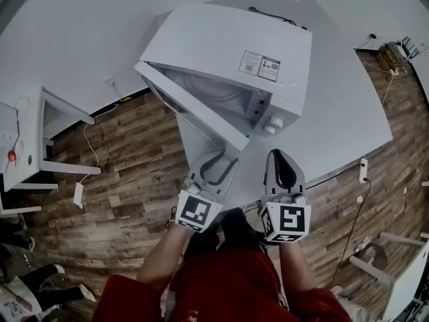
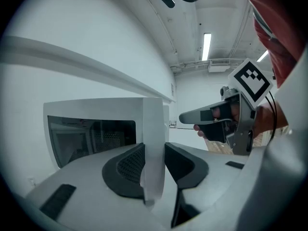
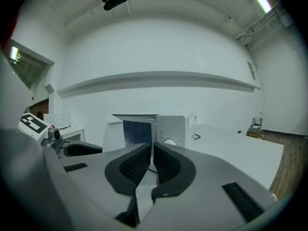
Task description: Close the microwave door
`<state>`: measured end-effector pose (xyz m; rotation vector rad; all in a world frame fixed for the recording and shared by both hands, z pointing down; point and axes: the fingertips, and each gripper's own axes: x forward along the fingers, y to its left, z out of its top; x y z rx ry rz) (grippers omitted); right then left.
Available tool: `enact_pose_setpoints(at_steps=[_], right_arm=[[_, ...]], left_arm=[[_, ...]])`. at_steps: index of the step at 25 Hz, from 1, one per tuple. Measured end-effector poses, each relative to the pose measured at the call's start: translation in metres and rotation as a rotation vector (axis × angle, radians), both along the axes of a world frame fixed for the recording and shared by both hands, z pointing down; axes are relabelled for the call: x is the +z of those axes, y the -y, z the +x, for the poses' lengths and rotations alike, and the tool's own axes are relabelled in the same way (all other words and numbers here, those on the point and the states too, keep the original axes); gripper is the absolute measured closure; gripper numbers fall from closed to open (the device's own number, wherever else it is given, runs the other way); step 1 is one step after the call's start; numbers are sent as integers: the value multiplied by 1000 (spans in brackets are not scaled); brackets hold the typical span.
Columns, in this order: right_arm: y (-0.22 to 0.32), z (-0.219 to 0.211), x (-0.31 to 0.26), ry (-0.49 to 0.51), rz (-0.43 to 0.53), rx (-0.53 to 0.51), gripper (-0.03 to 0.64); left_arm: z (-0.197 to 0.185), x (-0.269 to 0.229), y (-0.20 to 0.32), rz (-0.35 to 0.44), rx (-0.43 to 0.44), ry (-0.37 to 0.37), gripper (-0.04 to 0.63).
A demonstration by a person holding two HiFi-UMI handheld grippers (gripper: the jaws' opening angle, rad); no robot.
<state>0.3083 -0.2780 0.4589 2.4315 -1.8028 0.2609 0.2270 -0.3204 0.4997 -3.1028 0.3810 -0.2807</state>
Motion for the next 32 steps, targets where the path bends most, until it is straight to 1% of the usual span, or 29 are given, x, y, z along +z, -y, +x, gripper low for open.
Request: enact_pose_setpoints(at_steps=[7,17,27,32], right_arm=[[4,29,0,2,8,0,580],[9,64,-2,15,19,24,580],[18,87,-2,15,17,40,580],[19,98,-2,15,17,55,580]], left_arm=[[29,-1,9,-8,-39,-8,457],[64,-2,23,-17,-49,-8,460],[88,-2,37,-19,-51,-7,460],[91,-3,38,-17,-40,-15,460]])
